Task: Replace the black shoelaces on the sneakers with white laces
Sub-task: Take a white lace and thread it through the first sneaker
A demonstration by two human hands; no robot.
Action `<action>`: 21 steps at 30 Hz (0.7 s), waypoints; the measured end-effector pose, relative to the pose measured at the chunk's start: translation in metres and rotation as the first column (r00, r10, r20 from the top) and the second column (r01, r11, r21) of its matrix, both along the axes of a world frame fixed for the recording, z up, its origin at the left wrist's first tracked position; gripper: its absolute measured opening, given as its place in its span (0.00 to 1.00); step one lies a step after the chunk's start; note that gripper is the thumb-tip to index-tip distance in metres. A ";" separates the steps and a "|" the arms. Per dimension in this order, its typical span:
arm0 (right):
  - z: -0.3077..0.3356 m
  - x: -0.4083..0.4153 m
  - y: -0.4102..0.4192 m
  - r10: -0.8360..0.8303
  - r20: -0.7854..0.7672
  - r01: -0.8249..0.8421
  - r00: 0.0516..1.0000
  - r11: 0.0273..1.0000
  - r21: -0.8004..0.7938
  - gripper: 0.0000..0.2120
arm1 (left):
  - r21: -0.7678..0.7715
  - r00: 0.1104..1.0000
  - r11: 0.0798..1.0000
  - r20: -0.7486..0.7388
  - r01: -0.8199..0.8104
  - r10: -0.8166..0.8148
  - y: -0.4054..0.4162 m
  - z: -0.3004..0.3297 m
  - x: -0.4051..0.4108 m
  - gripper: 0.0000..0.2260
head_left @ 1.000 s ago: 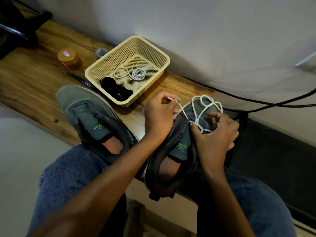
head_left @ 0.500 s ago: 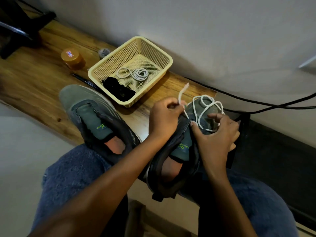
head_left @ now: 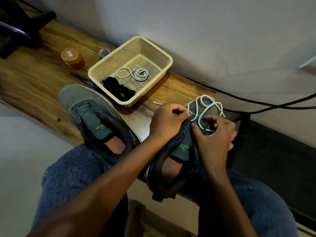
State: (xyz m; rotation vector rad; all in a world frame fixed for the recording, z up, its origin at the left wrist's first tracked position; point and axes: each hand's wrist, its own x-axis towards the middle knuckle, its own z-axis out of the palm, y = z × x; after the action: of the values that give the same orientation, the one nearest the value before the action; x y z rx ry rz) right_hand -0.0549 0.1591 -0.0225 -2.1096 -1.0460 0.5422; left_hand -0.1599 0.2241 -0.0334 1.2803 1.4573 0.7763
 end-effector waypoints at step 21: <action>0.009 0.047 0.052 -0.198 -0.597 0.215 0.778 0.976 -0.044 0.08 | -0.081 0.918 0.989 0.368 -0.126 0.147 0.001 0.008 0.006 0.03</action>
State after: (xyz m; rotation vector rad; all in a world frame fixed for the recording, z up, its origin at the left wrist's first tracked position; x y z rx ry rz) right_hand -0.0078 0.2116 -0.0135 -1.8002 -0.4435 0.9947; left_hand -0.1538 0.2251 -0.0259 0.9321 1.2546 1.0057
